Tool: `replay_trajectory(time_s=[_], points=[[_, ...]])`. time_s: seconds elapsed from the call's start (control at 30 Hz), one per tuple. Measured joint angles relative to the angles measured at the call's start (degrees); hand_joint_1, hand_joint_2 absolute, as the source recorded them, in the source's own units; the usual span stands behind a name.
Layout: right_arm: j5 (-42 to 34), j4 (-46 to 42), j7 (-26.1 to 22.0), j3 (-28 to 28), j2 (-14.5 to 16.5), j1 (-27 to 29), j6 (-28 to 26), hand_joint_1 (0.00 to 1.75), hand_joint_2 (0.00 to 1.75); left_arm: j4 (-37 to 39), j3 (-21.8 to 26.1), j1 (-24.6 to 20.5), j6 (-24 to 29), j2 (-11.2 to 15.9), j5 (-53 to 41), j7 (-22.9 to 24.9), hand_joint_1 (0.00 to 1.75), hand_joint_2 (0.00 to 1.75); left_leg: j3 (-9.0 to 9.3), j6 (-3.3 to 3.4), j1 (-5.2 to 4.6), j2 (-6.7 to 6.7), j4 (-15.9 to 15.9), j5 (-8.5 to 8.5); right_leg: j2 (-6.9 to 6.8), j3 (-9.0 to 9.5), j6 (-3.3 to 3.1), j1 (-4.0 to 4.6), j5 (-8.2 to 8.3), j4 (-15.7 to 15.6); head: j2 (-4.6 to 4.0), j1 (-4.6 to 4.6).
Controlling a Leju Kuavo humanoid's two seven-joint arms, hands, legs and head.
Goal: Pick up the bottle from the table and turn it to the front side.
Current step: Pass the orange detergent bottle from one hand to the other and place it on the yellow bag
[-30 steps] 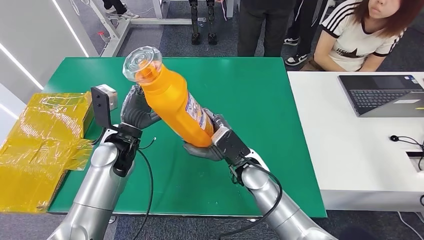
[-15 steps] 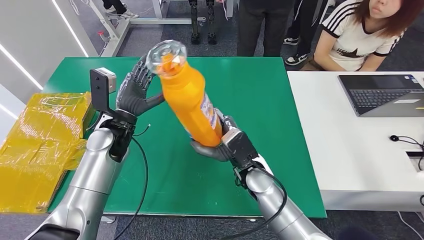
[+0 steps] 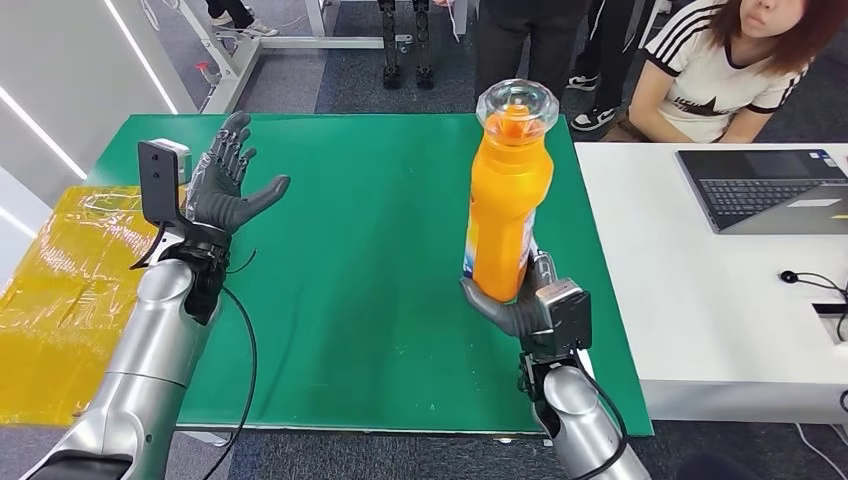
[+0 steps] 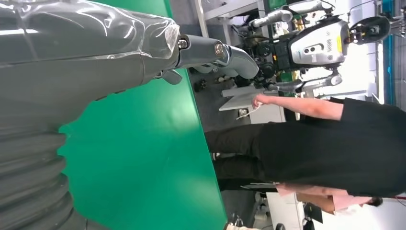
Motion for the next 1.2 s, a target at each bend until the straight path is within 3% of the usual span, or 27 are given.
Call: replay_trajectory(time_s=[0.23,0.63,1.2], points=[[0.82,8.77,0.94,-0.09,2.71,-1.59,0.69,1.75,1.75,-1.11,0.15,0.04,-2.52,-0.31,0.08,0.55,0.00,1.75,0.01,0.00,0.00,0.02,0.01,0.01,0.02,-0.01,0.00,0.00,0.01,0.01,0.00,0.00],[2.86,24.05,1.84,-0.23,7.45,-10.91,-1.31,1.75,1.75,-2.83,-3.48,-1.56,-8.22,-4.48,2.04,2.90,0.00,1.75,-0.01,-0.04,-0.01,0.00,0.03,0.04,0.00,0.00,0.01,-0.01,0.02,0.00,0.00,0.01],[8.09,30.24,3.63,-0.74,9.45,-15.85,-1.58,1.75,1.75,-3.83,-9.63,-2.41,-18.36,-6.30,11.28,7.94,0.00,1.75,-0.01,-0.04,-0.01,0.00,0.02,0.04,0.01,-0.01,0.01,-0.01,0.02,0.01,0.00,0.01]])
